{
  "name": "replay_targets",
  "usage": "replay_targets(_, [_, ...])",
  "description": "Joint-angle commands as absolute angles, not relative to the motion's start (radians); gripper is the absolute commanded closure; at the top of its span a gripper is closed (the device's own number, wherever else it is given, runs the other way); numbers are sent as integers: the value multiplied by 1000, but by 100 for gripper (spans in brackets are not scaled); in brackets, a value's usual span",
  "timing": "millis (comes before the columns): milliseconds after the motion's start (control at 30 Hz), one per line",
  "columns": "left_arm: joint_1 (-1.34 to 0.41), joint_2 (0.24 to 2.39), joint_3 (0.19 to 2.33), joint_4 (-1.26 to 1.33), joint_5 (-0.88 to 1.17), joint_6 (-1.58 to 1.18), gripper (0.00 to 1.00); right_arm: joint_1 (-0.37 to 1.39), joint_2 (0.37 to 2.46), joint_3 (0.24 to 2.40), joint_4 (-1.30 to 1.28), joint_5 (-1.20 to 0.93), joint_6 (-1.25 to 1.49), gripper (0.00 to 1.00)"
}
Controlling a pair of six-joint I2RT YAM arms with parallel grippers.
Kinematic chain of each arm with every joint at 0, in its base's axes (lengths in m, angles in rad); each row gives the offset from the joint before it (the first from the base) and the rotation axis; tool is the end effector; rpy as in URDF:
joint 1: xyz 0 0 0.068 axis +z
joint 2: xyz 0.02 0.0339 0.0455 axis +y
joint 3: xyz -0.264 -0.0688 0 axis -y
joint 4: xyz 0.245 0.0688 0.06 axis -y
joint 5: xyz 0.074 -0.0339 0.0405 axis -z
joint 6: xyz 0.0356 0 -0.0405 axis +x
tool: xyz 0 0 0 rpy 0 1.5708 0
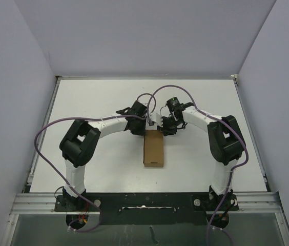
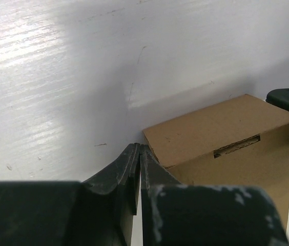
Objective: Fold the paper box
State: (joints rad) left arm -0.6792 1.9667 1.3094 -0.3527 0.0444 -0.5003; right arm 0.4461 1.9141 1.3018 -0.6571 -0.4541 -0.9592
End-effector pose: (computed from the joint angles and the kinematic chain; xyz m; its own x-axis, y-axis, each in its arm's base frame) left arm 0.3186 -0.2592 0.1621 -0.8880 0.1010 -0.4486 0.2507 0.9242 -0.2881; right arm 0.3318 0.1760 0.1692 -0.0810 -0.8543 -0.5134 -0.9954 0.0959 -0.0025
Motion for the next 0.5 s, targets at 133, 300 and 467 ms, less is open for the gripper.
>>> replay_targets(133, [-772, 2014, 1423, -287, 233, -491, 90, 517, 1866, 1323, -524, -552, -936, 94])
replay_targets(300, [-703, 1913, 1323, -233, 185, -511, 81, 428, 1828, 1299, -541, -589, -946, 90])
replay_targets(467, [-644, 1766, 1216, -168, 152, -513, 79, 353, 1753, 1248, -575, -679, -992, 81])
